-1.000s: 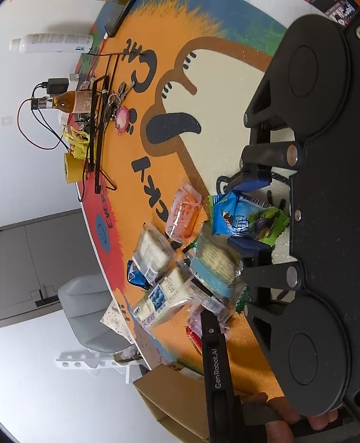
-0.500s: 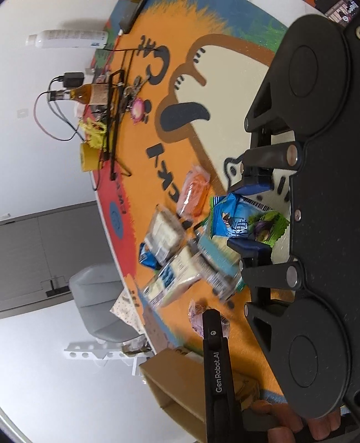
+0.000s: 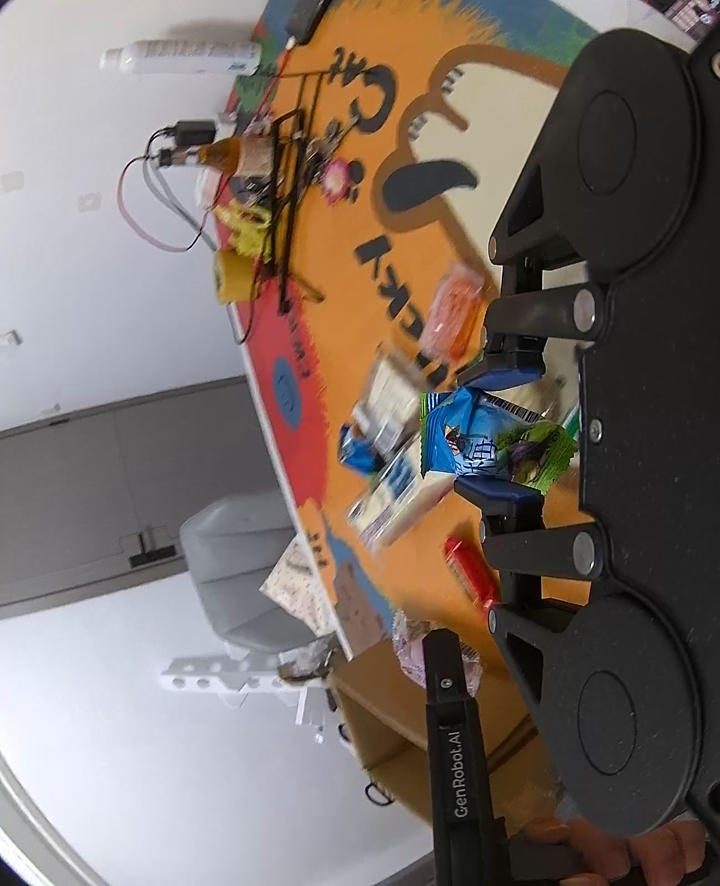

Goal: Organize snacks
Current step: 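Carry the purple pastry and blue candy bag over the box with both grippers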

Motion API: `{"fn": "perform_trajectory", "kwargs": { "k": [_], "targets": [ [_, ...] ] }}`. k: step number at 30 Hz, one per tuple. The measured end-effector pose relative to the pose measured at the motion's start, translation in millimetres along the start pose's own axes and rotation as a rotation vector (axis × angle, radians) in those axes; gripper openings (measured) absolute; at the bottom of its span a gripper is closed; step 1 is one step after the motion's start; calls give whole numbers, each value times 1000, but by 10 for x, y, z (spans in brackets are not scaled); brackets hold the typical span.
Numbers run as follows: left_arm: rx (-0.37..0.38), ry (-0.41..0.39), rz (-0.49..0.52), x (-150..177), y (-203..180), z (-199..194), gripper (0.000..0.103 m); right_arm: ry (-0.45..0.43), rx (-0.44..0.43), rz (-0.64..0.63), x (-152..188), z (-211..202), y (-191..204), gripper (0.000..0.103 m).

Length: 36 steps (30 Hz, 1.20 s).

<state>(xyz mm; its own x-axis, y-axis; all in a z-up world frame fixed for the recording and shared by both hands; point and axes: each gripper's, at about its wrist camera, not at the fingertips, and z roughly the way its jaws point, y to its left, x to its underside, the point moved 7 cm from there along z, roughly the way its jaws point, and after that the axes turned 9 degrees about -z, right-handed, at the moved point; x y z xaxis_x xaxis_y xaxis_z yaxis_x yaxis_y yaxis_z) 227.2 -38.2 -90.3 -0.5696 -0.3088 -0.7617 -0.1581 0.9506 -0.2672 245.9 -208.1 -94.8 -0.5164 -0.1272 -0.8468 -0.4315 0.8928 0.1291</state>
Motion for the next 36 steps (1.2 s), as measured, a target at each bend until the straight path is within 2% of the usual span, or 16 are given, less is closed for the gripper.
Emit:
{"fn": "perform_trajectory", "kwargs": {
  "k": [13, 25, 36],
  "targets": [
    [-8, -70, -25, -254, 302, -413, 42, -52, -60, -7, -296, 34, 433, 31],
    [-11, -106, -68, -412, 659, -556, 42, -72, -101, -46, -494, 148, 883, 31],
    [-80, -127, -122, -513, 1154, -625, 42, -64, -164, -83, -567, 349, 1267, 31]
  ]
}}
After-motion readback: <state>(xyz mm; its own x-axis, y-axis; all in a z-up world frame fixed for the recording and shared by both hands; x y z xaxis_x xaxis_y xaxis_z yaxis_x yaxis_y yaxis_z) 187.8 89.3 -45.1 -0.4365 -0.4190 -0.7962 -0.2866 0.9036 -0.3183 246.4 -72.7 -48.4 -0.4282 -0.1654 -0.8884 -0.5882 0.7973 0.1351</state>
